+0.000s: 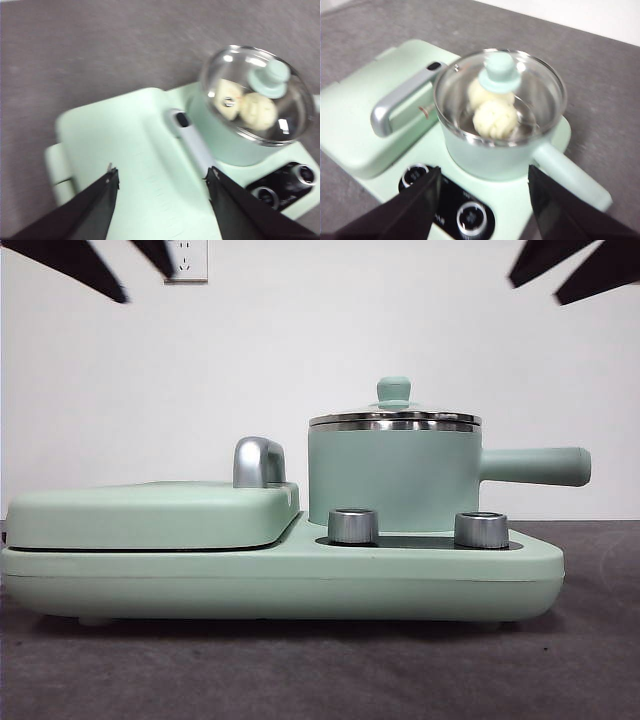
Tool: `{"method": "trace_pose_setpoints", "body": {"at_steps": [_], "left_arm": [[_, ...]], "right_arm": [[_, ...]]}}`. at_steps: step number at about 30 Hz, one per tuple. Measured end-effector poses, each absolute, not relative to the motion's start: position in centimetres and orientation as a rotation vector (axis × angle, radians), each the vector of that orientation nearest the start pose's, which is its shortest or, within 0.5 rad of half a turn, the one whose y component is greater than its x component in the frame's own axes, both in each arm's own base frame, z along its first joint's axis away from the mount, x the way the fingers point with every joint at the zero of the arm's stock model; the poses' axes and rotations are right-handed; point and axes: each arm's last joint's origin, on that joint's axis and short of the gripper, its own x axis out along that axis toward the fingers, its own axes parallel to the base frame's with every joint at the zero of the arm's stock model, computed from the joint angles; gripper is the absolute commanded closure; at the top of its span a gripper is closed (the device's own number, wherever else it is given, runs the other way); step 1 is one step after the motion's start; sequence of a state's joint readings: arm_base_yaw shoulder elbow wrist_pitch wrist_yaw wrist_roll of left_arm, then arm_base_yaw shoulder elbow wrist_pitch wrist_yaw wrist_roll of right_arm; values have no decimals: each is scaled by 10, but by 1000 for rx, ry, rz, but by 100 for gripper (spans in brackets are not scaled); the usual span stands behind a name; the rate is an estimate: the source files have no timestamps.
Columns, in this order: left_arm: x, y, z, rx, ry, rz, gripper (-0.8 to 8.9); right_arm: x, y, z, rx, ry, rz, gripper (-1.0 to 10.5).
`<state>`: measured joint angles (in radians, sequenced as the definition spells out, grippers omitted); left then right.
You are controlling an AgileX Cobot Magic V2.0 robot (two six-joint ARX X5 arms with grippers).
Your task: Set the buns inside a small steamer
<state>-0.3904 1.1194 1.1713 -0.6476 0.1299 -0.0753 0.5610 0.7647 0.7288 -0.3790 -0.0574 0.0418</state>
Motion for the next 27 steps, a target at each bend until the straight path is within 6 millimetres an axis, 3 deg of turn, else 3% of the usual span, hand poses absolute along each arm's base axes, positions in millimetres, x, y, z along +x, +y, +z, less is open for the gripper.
{"method": "trace_pose_setpoints", "body": {"at_steps": [6,14,22,23,24,25,27], "left_arm": [[183,-61,346,-13,596,-402,525],[152,-49,323,-19,586,-389,535],[150,-49,318,-22,593,-387,539],[150,-49,318,-22,593,-387,561],[150,-49,318,-22,593,-387,646],[150,-49,318,-22,593,-387,792],[150,-49,318,-25,594,-386,804]], "right_arm": [[159,103,295,-47,387,649,666],[177,116,294,-14,318,679,666],[178,117,298,10,276,680,710],[178,117,298,10,278,680,795],[178,117,298,11,279,680,888],[178,117,298,14,280,680,950],[178,117,298,16,280,679,933]]}}
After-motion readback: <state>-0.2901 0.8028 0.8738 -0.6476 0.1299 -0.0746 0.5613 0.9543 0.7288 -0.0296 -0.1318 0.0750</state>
